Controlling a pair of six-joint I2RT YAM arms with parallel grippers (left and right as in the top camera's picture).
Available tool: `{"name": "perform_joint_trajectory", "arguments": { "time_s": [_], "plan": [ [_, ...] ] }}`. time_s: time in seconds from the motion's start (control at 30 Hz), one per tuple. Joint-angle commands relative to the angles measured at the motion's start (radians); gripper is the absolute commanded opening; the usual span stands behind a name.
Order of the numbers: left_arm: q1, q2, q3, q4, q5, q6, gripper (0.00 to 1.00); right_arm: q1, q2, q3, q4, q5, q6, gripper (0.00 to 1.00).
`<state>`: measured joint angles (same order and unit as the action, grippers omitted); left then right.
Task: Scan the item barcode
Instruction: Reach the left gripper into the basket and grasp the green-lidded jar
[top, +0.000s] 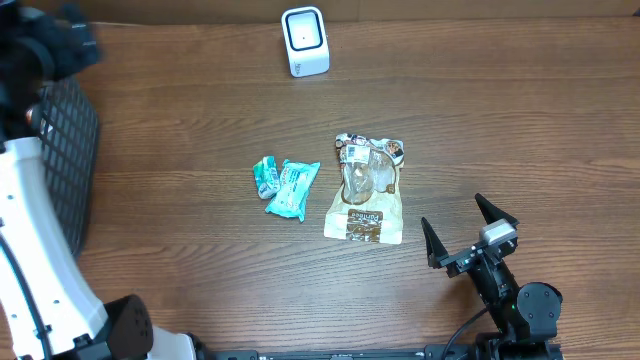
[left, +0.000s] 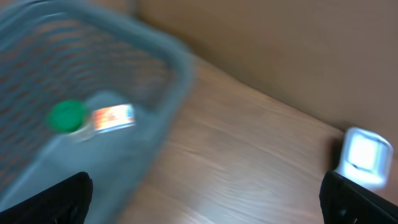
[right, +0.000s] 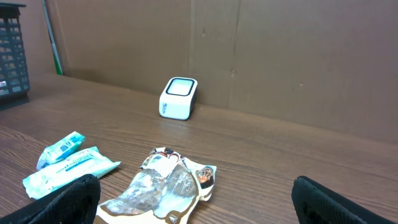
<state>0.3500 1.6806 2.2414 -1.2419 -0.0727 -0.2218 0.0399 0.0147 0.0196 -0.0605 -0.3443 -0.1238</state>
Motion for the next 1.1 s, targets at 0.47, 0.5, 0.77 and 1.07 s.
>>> {"name": "perform_joint_trajectory", "arguments": {
  "time_s": [0.47, 0.5, 0.77, 1.07],
  "plan": [
    [0.357, 0.298, 0.000, 0.051, -0.041, -0.044, 1.00, -0.001, -0.012, -0.012, 0.007, -0.006, 0.007, 1.00],
    [0.360, 0.317, 0.000, 0.058, -0.039, -0.029, 1.00, -0.001, -0.012, -0.012, 0.007, -0.006, 0.007, 1.00],
    [0.365, 0.463, 0.000, 0.151, -0.044, 0.062, 1.00, -0.001, -0.012, -0.012, 0.007, -0.006, 0.007, 1.00],
    [0.367, 0.556, -0.001, 0.304, -0.134, 0.063, 1.00, -0.001, -0.012, -0.012, 0.007, -0.006, 0.007, 1.00]
  ]
}}
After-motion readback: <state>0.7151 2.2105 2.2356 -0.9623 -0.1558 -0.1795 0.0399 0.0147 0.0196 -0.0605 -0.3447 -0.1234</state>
